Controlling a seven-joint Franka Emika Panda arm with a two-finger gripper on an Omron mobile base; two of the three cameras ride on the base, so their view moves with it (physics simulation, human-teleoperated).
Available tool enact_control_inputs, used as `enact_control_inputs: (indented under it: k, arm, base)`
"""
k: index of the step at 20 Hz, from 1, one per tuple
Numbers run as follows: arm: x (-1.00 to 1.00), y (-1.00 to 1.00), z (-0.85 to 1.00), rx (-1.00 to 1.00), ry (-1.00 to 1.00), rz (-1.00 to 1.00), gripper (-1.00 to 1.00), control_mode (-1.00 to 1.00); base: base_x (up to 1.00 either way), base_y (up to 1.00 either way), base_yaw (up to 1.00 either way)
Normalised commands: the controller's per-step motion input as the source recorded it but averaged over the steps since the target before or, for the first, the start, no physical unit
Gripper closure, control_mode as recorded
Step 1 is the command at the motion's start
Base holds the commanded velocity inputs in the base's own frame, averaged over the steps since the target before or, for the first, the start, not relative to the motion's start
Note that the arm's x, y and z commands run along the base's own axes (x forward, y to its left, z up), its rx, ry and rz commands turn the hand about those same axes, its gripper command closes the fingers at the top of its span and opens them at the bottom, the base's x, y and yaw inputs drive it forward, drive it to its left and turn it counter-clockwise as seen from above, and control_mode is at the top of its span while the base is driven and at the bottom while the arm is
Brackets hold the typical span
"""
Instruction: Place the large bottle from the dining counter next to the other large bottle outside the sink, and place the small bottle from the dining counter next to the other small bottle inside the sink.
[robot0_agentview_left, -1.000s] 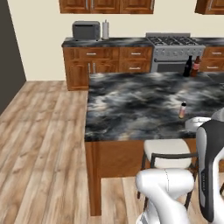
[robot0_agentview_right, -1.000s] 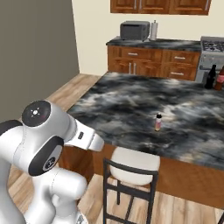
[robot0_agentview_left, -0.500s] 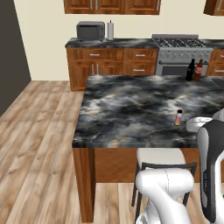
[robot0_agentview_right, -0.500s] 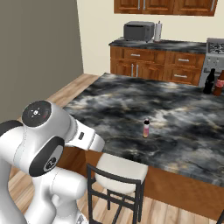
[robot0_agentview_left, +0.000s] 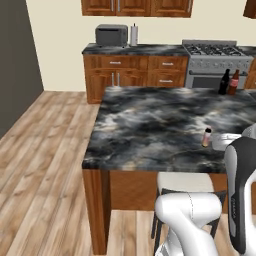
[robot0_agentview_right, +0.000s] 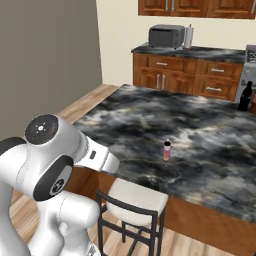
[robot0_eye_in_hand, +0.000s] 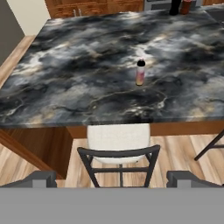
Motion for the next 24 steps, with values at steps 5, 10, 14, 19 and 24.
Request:
enact_control_inputs:
  k: [5,10,14,19,24]
  arm:
    - [0.0,0.0,0.0,0.0,0.0,0.0,-1.0,1.0]
    - [0.0,0.0,0.0,0.0,0.0,0.0,-1.0,1.0]
    - [0.0,0.0,0.0,0.0,0.0,0.0,-1.0,1.0]
    - [0.0,0.0,0.0,0.0,0.0,0.0,-1.0,1.0]
    - [0.0,0.0,0.0,0.0,0.0,0.0,-1.0,1.0]
  base:
    - [0.18,-0.75,0.15]
    - [-0.5,-0.68,0.06]
    - [-0.03,-0.45,0.02]
    - [0.32,-0.37,0.0]
    - [0.02,-0.66,-0.04]
